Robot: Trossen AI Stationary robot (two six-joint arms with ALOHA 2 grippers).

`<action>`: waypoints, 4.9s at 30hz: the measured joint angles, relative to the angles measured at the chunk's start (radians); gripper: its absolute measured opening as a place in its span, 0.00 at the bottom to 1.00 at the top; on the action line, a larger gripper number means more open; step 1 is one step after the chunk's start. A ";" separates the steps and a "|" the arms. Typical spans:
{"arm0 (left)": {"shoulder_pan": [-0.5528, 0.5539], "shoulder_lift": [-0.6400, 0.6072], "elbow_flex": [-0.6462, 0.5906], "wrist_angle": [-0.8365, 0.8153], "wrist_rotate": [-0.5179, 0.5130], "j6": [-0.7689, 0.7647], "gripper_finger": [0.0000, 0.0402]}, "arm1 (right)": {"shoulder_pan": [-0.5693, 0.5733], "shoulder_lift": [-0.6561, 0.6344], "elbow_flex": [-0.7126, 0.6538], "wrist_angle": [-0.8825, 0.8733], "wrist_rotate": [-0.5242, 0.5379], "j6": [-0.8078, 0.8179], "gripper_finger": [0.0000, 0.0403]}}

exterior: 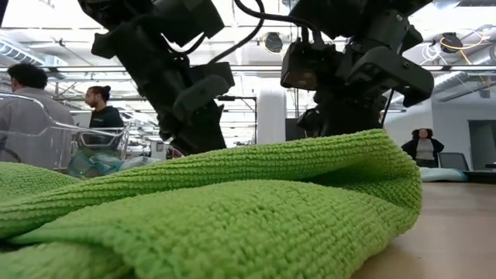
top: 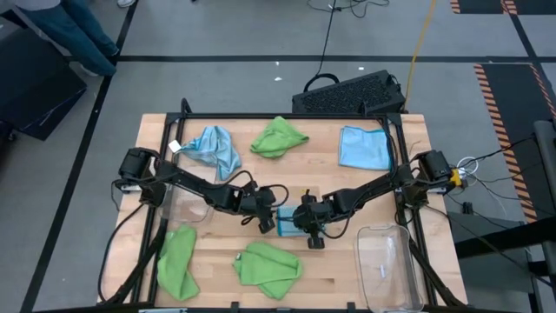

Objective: Sort microfiber towel by color & place in baskets
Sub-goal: Fold the bottom blue microfiber towel

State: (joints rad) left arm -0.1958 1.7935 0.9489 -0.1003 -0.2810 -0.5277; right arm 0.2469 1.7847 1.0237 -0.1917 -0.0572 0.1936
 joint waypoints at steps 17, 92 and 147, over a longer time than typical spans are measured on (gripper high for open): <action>-0.036 0.000 0.000 0.063 0.000 0.051 0.47 | 0.001 0.001 0.000 -0.006 0.007 0.004 0.00; 0.039 0.057 0.001 0.057 0.074 0.088 0.01 | 0.030 -0.002 -0.001 0.224 0.084 0.056 0.00; 0.016 -0.145 0.006 0.004 0.107 0.123 0.05 | 0.152 0.053 -0.002 0.267 0.239 0.092 0.50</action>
State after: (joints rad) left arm -0.1797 1.6490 0.9549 -0.0964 -0.1741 -0.4044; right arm 0.3994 1.8382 1.0220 0.0757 0.1821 0.2855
